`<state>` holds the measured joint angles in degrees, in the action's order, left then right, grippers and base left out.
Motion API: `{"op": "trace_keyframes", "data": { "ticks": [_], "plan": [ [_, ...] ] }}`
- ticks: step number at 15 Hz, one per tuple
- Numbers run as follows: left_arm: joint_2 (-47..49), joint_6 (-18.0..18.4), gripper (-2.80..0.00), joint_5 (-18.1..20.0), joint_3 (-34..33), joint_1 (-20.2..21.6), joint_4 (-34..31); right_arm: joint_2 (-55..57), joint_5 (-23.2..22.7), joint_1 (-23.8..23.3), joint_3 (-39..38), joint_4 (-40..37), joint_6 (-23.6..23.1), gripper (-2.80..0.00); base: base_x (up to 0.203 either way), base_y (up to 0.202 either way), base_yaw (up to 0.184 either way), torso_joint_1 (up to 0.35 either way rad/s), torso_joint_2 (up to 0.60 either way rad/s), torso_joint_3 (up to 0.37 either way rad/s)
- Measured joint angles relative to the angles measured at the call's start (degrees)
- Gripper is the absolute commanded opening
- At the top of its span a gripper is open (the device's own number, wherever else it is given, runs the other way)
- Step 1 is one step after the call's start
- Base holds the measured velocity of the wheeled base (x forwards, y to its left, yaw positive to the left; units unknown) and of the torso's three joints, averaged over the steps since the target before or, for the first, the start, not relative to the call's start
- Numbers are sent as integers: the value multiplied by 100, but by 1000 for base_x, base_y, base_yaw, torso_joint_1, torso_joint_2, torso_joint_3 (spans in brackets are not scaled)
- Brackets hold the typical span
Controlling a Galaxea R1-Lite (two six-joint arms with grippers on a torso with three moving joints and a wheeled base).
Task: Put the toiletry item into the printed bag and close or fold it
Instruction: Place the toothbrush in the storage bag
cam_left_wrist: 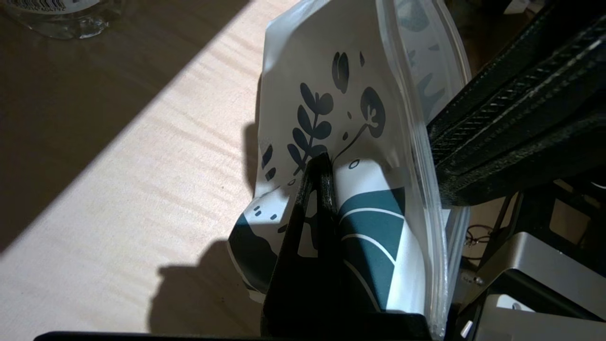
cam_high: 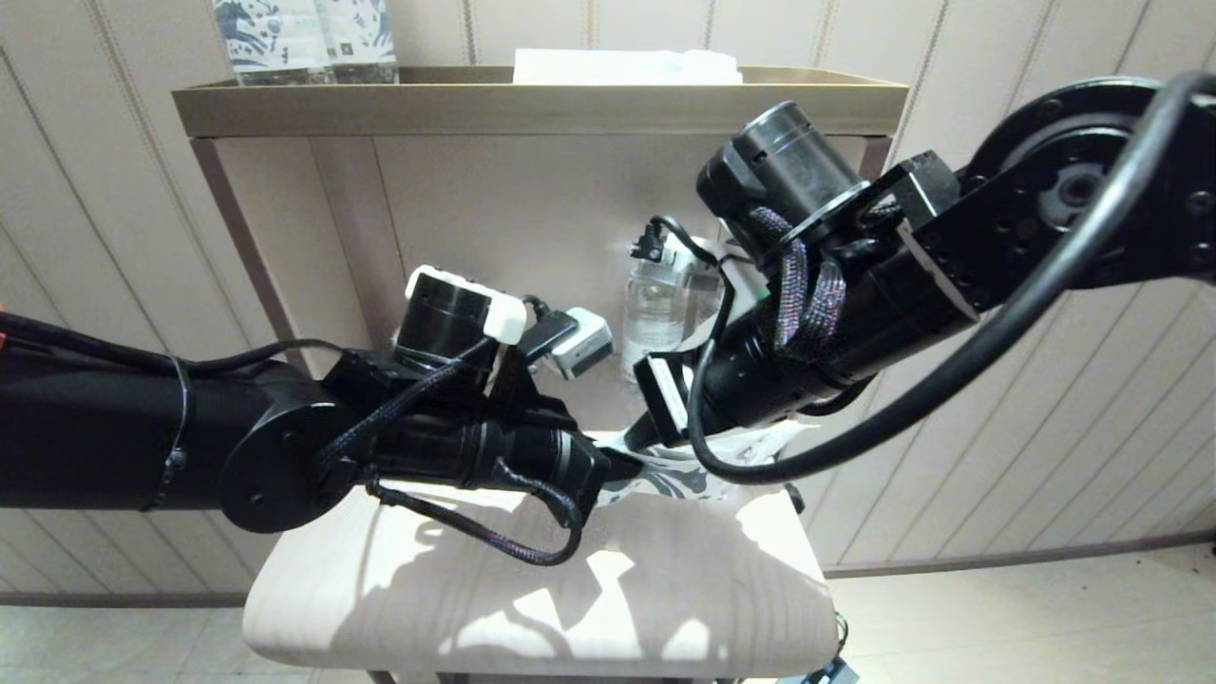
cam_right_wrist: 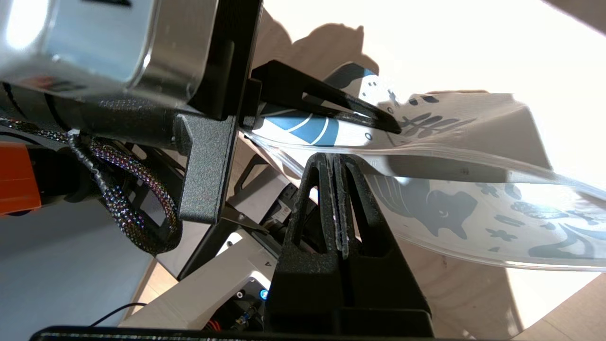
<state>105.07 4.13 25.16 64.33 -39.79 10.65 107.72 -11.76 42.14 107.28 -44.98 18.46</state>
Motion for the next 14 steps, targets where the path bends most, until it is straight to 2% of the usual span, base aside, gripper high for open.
{"op": "trace_keyframes", "data": {
  "ticks": [4, 8, 10, 14],
  "plan": [
    [-6, -6, -280, 5, 2, 0, 0, -198, 0, -5, -27, -1, 0, -280, 0, 0, 0, 0, 0, 0],
    [-40, -107, -280, 97, 89, -1, -149, -878, 101, -9, -333, 0, -62, -280, 0, 0, 0, 0, 0, 0],
    [-74, -241, -280, 290, 256, -1, -557, -1194, 395, -75, -716, 32, -298, -280, 0, 0, 0, 0, 0, 0],
    [-122, -503, -280, 579, 1085, 0, -2049, -1521, 636, -474, -1393, 190, -1023, -280, 0, 0, 0, 0, 0, 0]
  ]
}}
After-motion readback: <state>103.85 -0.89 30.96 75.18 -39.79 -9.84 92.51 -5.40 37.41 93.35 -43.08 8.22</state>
